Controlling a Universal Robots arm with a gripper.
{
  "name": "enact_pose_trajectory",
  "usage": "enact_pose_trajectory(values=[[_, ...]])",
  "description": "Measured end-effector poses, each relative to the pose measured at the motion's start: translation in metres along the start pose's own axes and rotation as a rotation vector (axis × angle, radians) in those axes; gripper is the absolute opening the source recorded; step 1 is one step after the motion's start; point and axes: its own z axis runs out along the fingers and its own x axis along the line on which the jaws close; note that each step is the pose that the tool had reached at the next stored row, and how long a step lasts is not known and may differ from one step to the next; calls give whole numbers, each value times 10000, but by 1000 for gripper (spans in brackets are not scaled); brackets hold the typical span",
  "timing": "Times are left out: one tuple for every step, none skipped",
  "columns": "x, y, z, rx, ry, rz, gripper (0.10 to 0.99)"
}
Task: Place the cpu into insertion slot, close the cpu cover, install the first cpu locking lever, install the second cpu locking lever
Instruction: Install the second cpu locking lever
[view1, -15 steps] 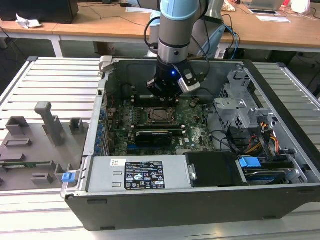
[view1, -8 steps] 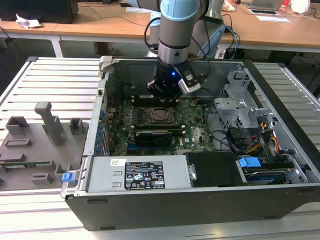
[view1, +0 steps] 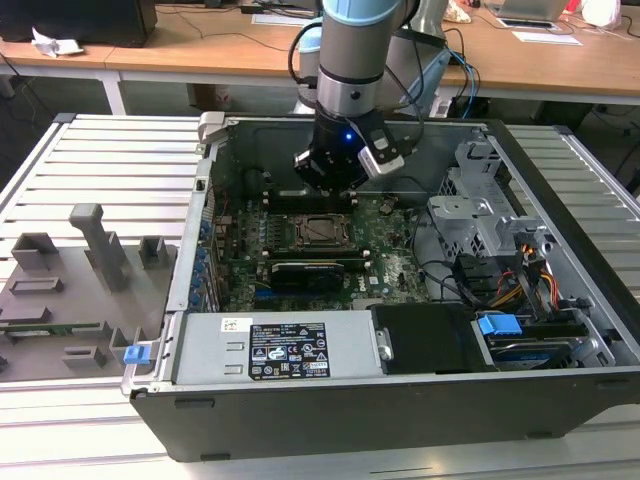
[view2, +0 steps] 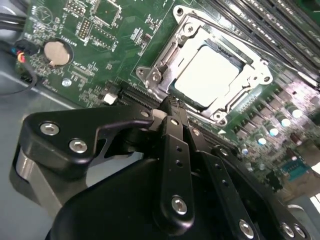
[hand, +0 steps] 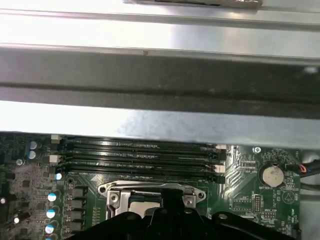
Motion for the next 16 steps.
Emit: enact_pose_trajectory(values=[[0,2,-30,0,0,0,106],[0,3,-68,0,0,-2,106],[1,-29,-71,-10,-1,-1,106],[3,-77,-74,-22,0,-1,106],[6,-121,-77,-33,-3,-1,106],[7,-152,-79,-41,-2,0,106],[10,-199,-82,-58,-3,1,106],[11,-233,-84,-81,-4,-1,106],[12,-265,-86,-109,-6,-1,106],[14,-295,-87,-142,-7,-2,106],[16,-323,-87,-193,-9,-1,106],[16,-334,-85,-221,-10,0,106],[17,-355,-83,-253,-12,-1,106],[18,-373,-82,-274,-14,0,106],[19,-401,-81,-299,-15,0,106],[20,-424,-81,-313,-16,0,106]])
